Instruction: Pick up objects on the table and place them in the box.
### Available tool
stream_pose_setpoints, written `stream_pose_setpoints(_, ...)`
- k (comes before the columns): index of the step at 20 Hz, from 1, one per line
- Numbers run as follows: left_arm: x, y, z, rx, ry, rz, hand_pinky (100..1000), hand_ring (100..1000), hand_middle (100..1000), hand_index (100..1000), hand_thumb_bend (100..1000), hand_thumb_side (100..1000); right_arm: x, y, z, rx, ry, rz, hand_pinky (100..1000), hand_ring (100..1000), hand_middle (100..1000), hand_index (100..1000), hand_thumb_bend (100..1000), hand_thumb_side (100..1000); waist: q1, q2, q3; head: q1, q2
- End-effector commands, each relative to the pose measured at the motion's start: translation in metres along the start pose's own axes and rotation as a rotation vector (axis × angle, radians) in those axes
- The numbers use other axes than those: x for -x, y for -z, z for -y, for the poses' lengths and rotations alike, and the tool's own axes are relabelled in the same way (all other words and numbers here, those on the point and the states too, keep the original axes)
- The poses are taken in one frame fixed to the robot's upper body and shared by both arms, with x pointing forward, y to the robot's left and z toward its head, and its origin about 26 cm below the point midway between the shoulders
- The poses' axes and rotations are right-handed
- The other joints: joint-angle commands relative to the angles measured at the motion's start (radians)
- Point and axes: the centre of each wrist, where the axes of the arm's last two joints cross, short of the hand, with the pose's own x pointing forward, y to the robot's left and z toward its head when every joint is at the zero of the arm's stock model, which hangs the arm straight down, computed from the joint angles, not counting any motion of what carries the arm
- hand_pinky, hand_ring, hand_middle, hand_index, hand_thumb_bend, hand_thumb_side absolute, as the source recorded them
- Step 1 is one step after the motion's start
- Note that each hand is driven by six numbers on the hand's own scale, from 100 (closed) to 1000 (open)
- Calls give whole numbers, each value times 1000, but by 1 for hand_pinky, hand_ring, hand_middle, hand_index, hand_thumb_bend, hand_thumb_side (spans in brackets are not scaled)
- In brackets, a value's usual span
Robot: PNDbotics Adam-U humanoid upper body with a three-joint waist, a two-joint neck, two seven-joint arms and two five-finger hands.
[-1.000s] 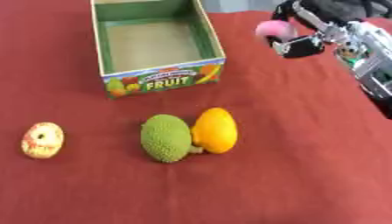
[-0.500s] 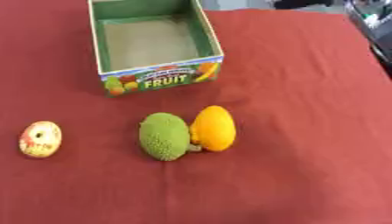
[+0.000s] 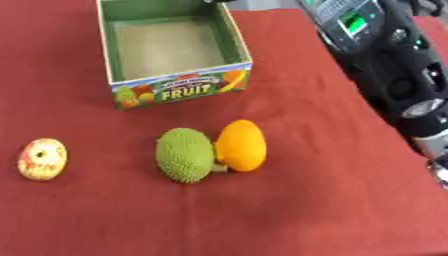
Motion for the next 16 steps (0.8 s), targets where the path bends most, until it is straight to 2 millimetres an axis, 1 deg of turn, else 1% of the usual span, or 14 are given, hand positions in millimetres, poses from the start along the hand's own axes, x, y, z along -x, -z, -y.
stream_pose_setpoints(1,-6,11,-3,14,-7,46,780,845,788,864,170,769,3,13,-6,-41,-20,10,771,718,409,599,100,100,-4,-28,8,-14,0)
stream_pose_setpoints(6,-7,15,-1,13,-23,63,780,845,789,864,172,767,20,24,-30,-138,-34,-6,778,739,431,616,100,108,-11,-24,28,-24,-5)
stream_pose_setpoints(10,-7,16,-1,13,-28,63,780,846,789,864,172,768,30,26,-41,-177,-44,-10,788,765,467,648,100,106,-13,-23,34,-26,-7)
stream_pose_setpoints(11,-7,16,-1,13,-29,62,780,846,789,864,172,768,32,27,-42,-185,-47,-10,798,795,521,694,100,100,-14,-23,34,-25,-7)
stream_pose_setpoints(12,-7,16,-1,14,-30,61,780,846,789,864,172,769,33,27,-43,-191,-56,-13,803,807,546,716,100,100,-14,-23,35,-25,-7)
stream_pose_setpoints(14,-7,15,-1,16,-30,58,780,846,789,864,170,770,34,27,-43,-204,-78,-18,829,860,662,822,100,100,-14,-24,34,-23,-7)
stream_pose_setpoints(16,-7,15,0,17,-30,56,779,847,789,864,170,770,35,27,-41,-225,-108,-29,859,905,744,895,100,100,-14,-24,34,-21,-7)
